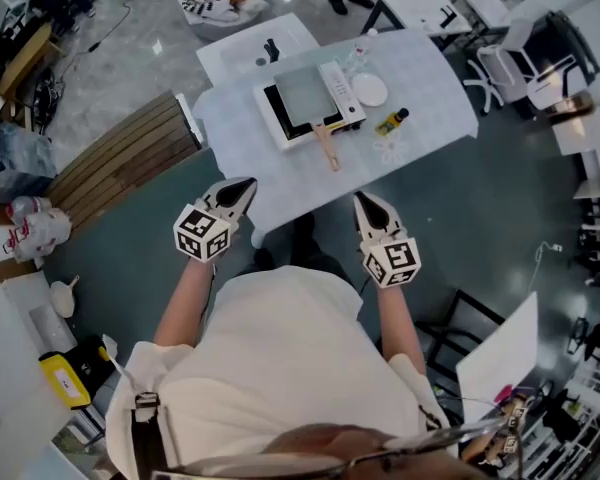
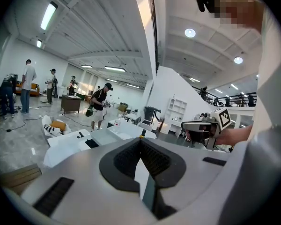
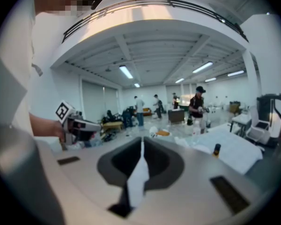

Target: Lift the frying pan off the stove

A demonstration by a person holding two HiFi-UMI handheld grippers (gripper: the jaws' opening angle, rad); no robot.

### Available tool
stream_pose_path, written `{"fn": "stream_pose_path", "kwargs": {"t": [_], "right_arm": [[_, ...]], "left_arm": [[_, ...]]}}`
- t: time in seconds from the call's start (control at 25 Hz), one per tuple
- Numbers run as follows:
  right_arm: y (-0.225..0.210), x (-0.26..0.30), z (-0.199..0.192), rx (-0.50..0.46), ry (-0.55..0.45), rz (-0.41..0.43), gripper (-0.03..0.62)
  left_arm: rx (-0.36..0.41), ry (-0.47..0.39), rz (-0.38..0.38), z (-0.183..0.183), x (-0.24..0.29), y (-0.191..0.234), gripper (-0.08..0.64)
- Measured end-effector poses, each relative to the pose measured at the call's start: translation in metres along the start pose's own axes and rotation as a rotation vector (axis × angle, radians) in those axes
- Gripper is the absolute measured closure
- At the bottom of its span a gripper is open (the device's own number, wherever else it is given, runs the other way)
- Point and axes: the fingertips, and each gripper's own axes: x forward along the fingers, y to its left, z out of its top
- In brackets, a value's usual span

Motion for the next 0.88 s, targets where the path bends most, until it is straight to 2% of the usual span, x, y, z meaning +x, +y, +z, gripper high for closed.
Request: {"fn": "stream_pose_path", "kwargs": {"t": [0.28,0.48,0.68,0.88], "right_arm": [[-0.047,0.043,0.005,0.013,0.017,0.11,0.555],[-0.072,0.074,-0.001,0.011,0.07,0.205,0.555],[-0.089,0.103,-0.025,0.027,0.157,0.321,0.555],[-0.107,0.123,-0.054,0.062,0.231,0.394,0.554]], "left_arm": [[-0.04,0.007,0.071,0.01,0.047,0.008,0.529],[-0.094,0.012,0.108,0.01,0.086,0.013,0.529],[-0.143,0.042,0.136,-0.001,0.127,0.022,0.528],[-0.222,0.079,0.142,-0.018,0.16,0.025,0.526]]}}
